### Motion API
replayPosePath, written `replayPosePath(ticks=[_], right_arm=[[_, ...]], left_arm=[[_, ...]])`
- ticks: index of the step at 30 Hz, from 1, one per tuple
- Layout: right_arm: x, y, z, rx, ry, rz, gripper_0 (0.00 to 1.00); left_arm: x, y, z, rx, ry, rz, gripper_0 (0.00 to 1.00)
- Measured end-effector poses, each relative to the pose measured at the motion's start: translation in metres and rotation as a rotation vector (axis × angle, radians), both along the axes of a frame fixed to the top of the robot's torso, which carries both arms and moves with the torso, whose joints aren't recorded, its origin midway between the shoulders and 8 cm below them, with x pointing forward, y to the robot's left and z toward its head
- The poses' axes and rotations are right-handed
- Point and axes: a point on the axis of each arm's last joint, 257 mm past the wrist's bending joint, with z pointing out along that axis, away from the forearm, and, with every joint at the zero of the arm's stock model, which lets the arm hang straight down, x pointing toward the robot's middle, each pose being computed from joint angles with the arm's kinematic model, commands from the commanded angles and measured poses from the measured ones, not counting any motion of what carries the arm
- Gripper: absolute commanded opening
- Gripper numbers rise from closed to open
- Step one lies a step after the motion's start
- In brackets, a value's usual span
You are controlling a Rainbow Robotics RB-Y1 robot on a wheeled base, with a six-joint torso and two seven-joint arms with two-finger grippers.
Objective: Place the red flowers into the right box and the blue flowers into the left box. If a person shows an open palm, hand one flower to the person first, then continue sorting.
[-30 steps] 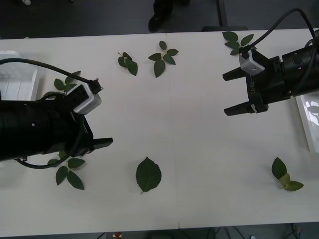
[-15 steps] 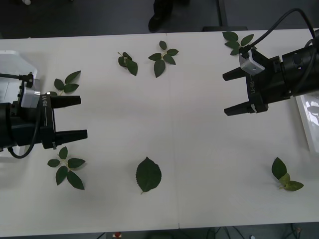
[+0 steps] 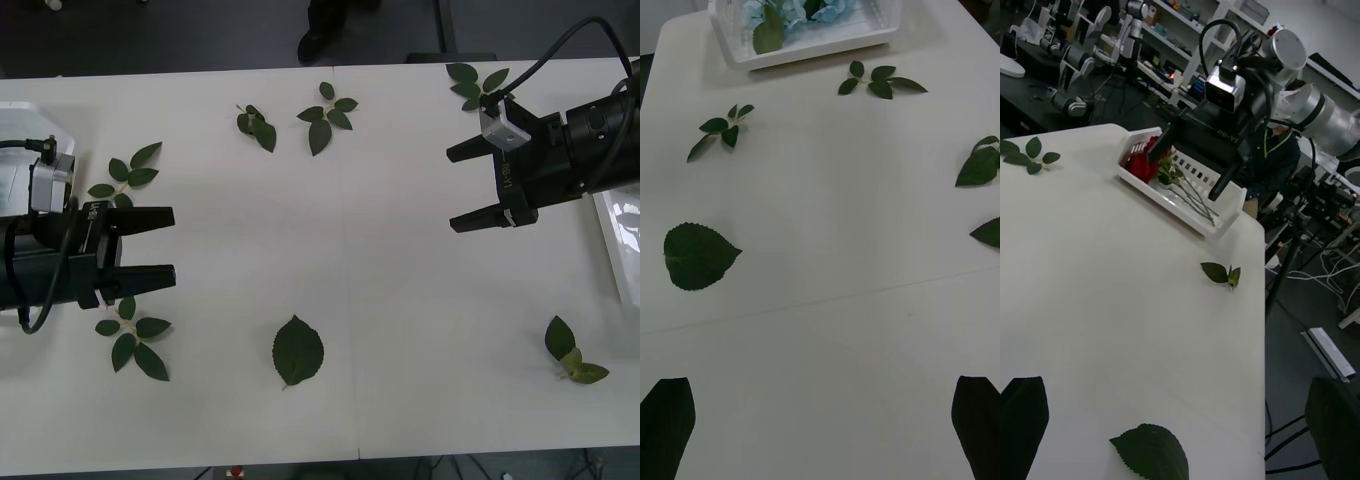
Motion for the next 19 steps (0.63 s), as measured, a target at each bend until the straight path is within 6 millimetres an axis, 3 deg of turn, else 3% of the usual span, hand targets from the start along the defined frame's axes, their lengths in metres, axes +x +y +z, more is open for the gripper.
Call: replayPosePath(ticks=[8, 19], right_arm=[[0.000, 0.000, 0.000, 0.000, 0.000, 0.000, 1.00], [0.000, 0.000, 0.000, 0.000, 0.000, 0.000, 1.00]], left_arm=[[-0.001, 0.011, 0.002, 0.044, 0.010, -0.001, 1.00], [-0.003, 0.007, -0.004, 0.044, 0.034, -0.002, 1.00]])
